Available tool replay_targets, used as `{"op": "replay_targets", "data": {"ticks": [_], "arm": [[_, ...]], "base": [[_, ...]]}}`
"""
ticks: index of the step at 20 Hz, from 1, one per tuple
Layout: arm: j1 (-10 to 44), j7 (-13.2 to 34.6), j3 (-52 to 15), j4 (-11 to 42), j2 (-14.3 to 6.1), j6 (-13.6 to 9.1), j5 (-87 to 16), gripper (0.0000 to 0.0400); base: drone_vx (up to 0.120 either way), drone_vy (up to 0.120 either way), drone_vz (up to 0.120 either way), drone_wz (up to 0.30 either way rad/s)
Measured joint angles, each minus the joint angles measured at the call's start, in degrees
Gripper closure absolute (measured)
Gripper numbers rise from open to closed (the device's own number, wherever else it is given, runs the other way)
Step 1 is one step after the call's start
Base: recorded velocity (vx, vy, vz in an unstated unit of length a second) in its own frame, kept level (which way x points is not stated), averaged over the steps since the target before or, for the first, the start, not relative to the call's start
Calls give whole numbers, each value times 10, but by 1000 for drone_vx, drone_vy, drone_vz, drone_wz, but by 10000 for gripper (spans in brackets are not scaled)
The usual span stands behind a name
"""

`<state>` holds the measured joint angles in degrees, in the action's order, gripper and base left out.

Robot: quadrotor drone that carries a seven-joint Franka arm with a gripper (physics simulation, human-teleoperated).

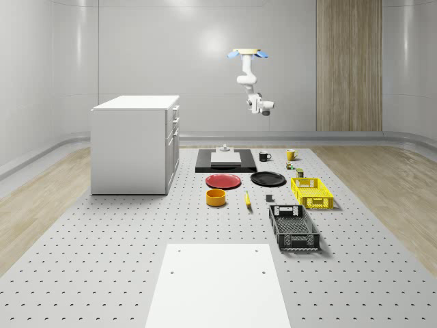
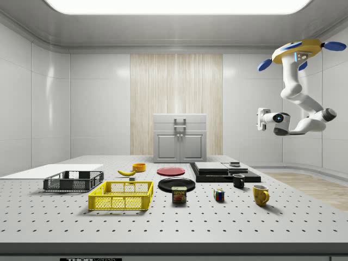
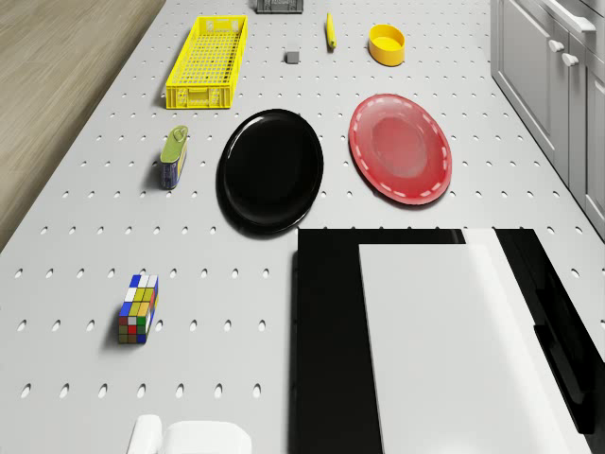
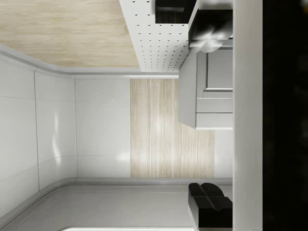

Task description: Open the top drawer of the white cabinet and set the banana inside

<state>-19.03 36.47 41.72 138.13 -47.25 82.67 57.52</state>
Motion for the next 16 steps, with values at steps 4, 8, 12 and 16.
{"op": "replay_targets", "data": {"ticks": [4, 8, 12, 16], "arm": [[-17, 4, 11, 4, -11, 12, -1, 0], [-32, 10, 19, 7, -23, 23, -6, 0], [-46, 15, 27, 10, -33, 35, -12, 0], [-59, 21, 33, 11, -44, 46, -19, 0]], "base": [[120, -120, 120, 0], [120, -120, 120, 0], [120, -120, 90, 0], [120, -120, 0, 0]]}}
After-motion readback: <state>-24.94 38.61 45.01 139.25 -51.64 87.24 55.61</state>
